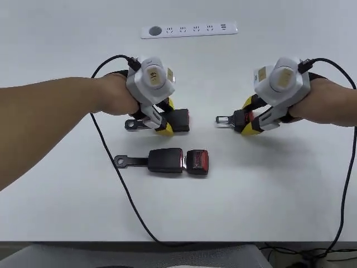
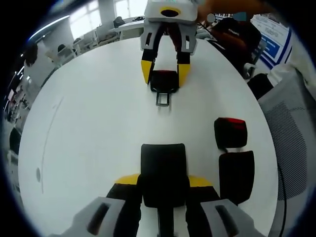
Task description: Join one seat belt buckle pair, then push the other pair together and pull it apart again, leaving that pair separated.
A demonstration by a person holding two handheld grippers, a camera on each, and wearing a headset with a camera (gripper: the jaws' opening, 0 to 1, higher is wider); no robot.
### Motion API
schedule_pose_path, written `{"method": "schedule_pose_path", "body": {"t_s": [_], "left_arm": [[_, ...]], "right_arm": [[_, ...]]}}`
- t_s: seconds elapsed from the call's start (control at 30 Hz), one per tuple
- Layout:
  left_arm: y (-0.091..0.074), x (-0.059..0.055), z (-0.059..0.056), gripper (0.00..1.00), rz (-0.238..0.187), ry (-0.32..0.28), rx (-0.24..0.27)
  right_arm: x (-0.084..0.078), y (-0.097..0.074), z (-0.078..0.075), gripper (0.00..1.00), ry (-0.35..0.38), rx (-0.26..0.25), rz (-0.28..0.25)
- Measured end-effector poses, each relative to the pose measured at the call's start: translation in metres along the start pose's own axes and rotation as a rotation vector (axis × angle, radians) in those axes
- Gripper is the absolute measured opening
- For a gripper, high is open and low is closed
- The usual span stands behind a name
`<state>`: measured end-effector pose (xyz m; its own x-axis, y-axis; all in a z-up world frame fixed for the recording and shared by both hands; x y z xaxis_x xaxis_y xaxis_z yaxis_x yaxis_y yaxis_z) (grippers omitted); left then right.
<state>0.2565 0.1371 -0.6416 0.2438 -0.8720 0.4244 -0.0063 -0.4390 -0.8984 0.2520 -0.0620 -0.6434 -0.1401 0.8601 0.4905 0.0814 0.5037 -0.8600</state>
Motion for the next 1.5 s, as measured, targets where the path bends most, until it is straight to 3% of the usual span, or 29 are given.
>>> {"method": "schedule_pose_path", "body": {"t_s": [0.5,0.67,1.13,1.5], "left_arm": [[-0.001,0.001,-0.002,0.34,0.006,0.01,0.005],[-0.001,0.001,-0.002,0.34,0.0,0.004,0.004],[0.001,0.002,0.0,0.34,0.016,0.026,0.004],[0.002,-0.001,0.001,0.33,-0.019,0.017,-0.011]], "right_arm": [[0.053,0.029,-0.002,0.33,-0.024,-0.012,-0.045],[0.055,0.032,-0.005,0.33,-0.023,-0.017,-0.034],[0.064,0.04,-0.009,0.32,-0.025,-0.009,-0.066],[0.069,0.04,-0.005,0.31,-0.036,-0.008,-0.081]]}}
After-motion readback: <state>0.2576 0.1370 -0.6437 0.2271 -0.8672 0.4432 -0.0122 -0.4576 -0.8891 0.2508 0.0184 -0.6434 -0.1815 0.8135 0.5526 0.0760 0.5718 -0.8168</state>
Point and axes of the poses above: the centre of the closed fingertips' face, and the gripper's own axes: y roughly forward along the fingers, z roughly to its left, x roughly out of its top, the point moved 6 cm from there along -y, roughly backward along the fingers, and after that the axes turned 12 degrees about -y, right-handed, at the moved point
